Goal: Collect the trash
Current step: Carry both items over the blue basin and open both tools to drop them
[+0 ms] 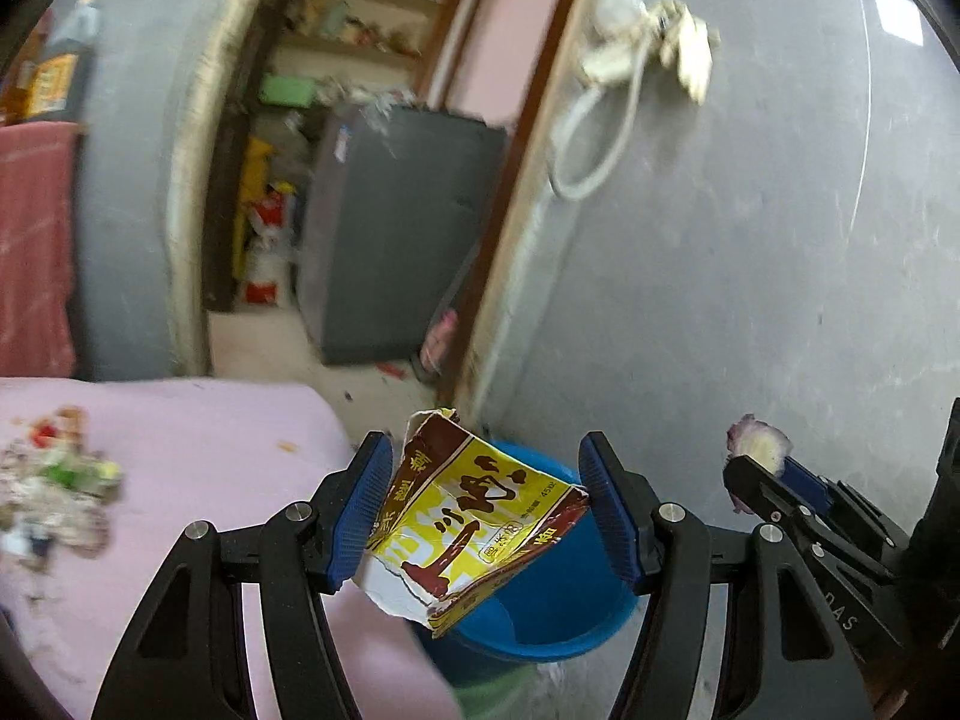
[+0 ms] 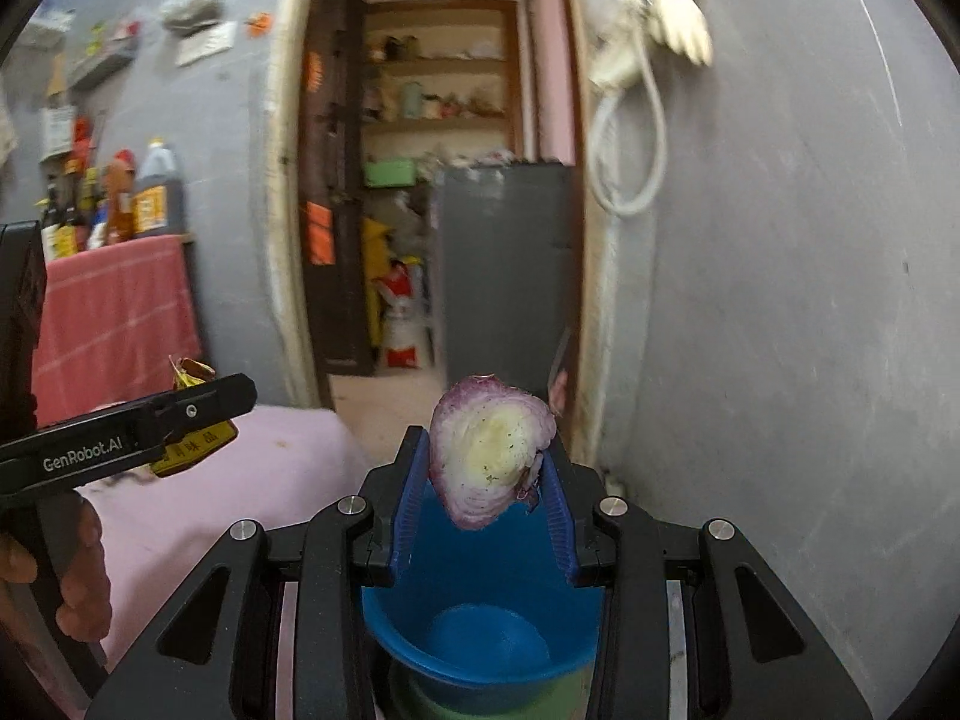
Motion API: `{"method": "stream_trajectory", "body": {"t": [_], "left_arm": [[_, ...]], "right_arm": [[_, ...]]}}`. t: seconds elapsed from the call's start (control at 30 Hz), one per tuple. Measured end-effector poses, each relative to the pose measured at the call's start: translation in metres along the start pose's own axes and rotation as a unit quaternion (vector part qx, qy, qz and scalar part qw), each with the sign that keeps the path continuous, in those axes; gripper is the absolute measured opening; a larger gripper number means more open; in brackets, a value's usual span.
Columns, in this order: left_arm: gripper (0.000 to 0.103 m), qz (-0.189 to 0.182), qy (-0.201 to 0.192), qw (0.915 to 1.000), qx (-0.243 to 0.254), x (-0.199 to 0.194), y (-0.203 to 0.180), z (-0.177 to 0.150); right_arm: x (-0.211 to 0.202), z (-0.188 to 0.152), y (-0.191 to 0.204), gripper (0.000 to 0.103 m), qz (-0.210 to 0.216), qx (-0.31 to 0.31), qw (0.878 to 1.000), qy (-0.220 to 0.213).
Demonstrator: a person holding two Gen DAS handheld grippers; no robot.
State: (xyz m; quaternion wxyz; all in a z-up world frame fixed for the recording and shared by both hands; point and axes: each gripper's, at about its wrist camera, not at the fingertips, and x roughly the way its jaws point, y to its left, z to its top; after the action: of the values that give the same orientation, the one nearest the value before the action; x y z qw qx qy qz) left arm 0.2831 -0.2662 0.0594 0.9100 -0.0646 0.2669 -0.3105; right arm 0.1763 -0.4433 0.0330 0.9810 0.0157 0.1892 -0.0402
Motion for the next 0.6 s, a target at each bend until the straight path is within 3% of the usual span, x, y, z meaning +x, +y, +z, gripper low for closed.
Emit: {"method": "stream_trajectory", "body": {"t": [0.3, 0.53, 0.6], "left_arm": [[0.059, -0.012, 0.084, 0.9964, 0.000, 0.073, -0.006, -0.009], [0.060, -0.017, 0.115, 0.9927, -0.030, 0.099, -0.001, -0.020], [0.061, -0.017, 0.124, 0.9914, -0.038, 0.103, 0.001, -0.021]], "right_arm": [[0.038, -0.034, -0.035, 0.037, 0.004, 0.058, 0.996, 0.063], [0.060, -0.043, -0.046, 0.037, 0.011, 0.081, 0.992, 0.091], [0.064, -0.044, -0.047, 0.042, 0.011, 0.084, 0.992, 0.095]]}}
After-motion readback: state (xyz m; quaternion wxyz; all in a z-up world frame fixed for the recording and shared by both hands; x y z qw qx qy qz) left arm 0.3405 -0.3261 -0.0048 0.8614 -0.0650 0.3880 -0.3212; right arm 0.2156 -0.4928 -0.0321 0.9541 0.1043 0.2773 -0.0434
